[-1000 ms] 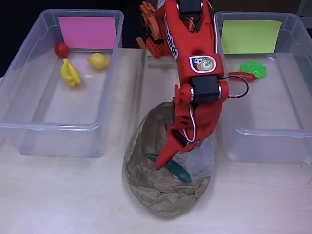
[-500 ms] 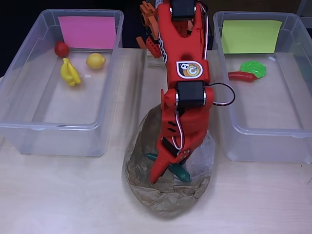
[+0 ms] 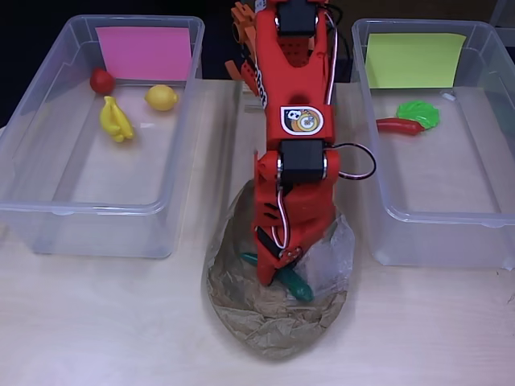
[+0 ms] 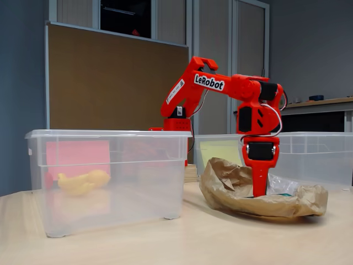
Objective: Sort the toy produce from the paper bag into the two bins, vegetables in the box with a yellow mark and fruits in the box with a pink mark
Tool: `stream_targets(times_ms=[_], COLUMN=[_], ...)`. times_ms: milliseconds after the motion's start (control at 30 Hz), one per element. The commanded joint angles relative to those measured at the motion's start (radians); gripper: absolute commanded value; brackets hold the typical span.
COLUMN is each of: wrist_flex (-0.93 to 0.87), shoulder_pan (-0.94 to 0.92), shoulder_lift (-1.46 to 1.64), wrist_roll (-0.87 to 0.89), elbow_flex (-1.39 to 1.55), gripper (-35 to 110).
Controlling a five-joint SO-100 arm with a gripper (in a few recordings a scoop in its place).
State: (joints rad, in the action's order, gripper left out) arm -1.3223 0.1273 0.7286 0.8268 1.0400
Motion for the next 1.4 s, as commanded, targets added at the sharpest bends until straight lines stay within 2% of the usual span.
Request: stream_targets(times_ms=[0, 267, 433, 567, 733, 967, 1200, 1367], wrist_flex=[-0.026, -0.123, -0.219, -0.258, -0.339, -0.344, -0.224, 0.023], shoulder_pan=[0.003, -0.006, 0.018, 0.048, 0.149, 0.428, 0.736, 0.922], shoulder_lift=[0.025, 0.153, 0.396, 0.614, 0.879, 1.173, 1.227, 1.138], wrist_roll=[0.023, -0.006, 0.009, 0.092, 0.318, 0.710, 1.098, 1.290], elbow_flex=[-0.003, 0.002, 0.034, 0.144, 0.360, 0.549, 0.733, 0.879], gripper=[5, 5, 4, 5, 5, 6, 6, 5])
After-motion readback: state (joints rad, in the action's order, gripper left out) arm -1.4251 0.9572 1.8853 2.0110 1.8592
